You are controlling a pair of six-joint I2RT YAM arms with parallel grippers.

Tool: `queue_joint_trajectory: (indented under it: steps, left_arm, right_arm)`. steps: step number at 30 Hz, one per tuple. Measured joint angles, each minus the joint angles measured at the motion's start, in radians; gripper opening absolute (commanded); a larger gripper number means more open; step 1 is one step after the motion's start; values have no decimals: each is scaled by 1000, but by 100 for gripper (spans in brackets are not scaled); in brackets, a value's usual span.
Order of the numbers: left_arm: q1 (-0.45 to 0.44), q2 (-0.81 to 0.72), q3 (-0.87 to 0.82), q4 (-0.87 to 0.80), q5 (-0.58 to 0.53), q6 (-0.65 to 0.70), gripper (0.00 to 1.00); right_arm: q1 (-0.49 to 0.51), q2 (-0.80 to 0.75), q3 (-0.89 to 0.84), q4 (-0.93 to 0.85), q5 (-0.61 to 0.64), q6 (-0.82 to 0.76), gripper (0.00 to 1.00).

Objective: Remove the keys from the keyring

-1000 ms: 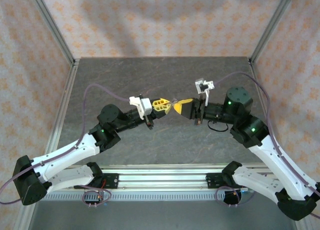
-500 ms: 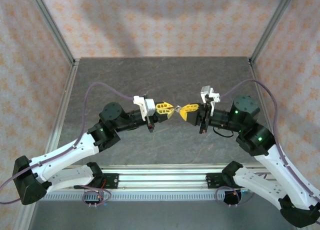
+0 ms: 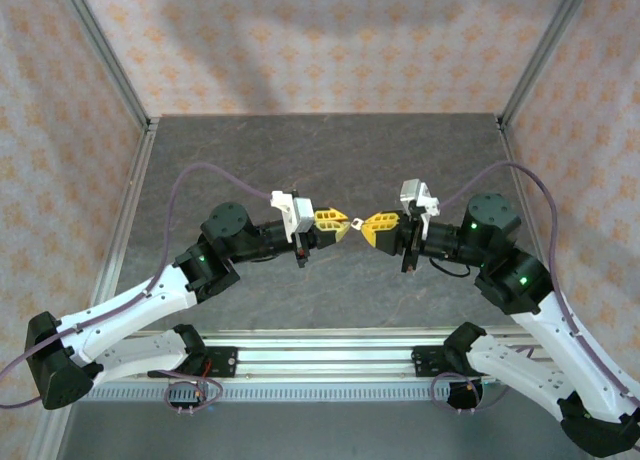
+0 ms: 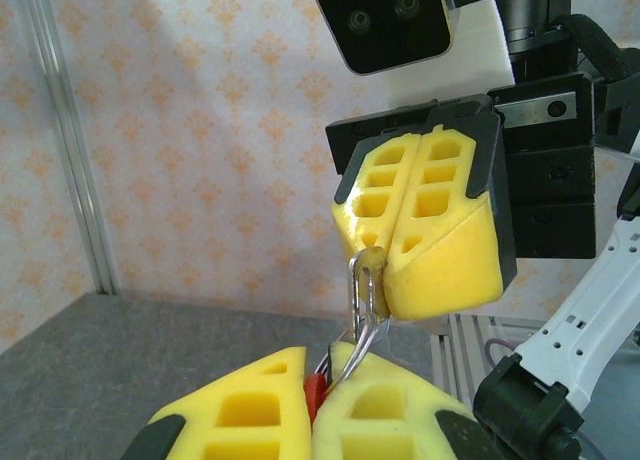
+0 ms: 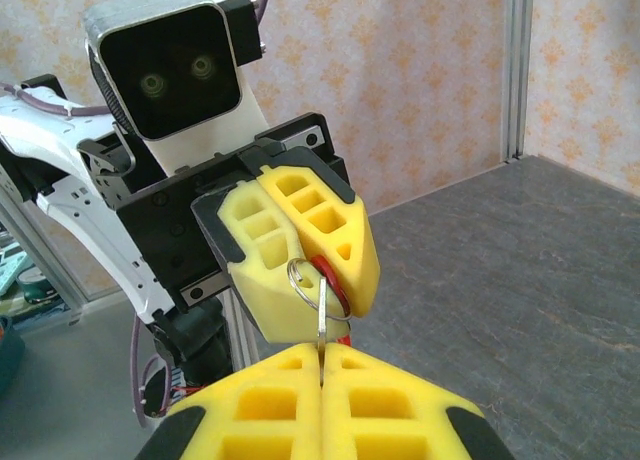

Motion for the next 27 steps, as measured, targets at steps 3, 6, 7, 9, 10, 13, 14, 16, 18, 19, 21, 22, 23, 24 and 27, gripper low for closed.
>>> queue_joint_trajectory:
  steps: [3,6,7,9,10,13,14,16,18,19,21,22,23,24,27]
  left_arm:
    - [0,0,6,-13,11,-3,0]
    - [0,0,16,-17,21,-3,0]
    - [0,0,19,-17,26,-3,0]
    - [0,0,24,-19,39,-3,0]
    - [0,0,26,-20,43,-4,0]
    - [0,-2,29,-21,45,-10,0]
    - [0,-3,29,-22,46,-15,0]
    - [3,-8,29,-23,52,-23,0]
    - [5,-11,29,-27,61,-32,0]
    - [9,-12,29,-29,69,-36,0]
    - [13,-13,29,-32,75,-47,0]
    - [18,-13,29,-35,83,-55,0]
    - [22,-13,29,-35,91,-58,0]
    - [26,-13,29,-37,97,-62,0]
    - [31,-13,32,-56,108,-72,0]
  right_arm:
    - [19,0,10,-14,5,-14,0]
    - [47,1,24,-23,21,-26,0]
    - [59,2,30,-27,31,-34,0]
    - [83,9,45,-39,44,-48,0]
    - [96,14,53,-48,54,-55,0]
    - [127,29,81,-82,91,-83,0]
    - [137,34,92,-94,102,-93,0]
    - [153,41,105,-106,118,-108,0]
    - [166,43,109,-112,129,-119,0]
    - [171,43,109,-114,133,-122,0]
    - [175,44,109,-116,140,-131,0]
    - [176,45,109,-117,140,-134,0]
    - [176,47,109,-117,140,-138,0]
    - [178,49,109,-117,141,-142,0]
    - [182,60,119,-132,145,-158,0]
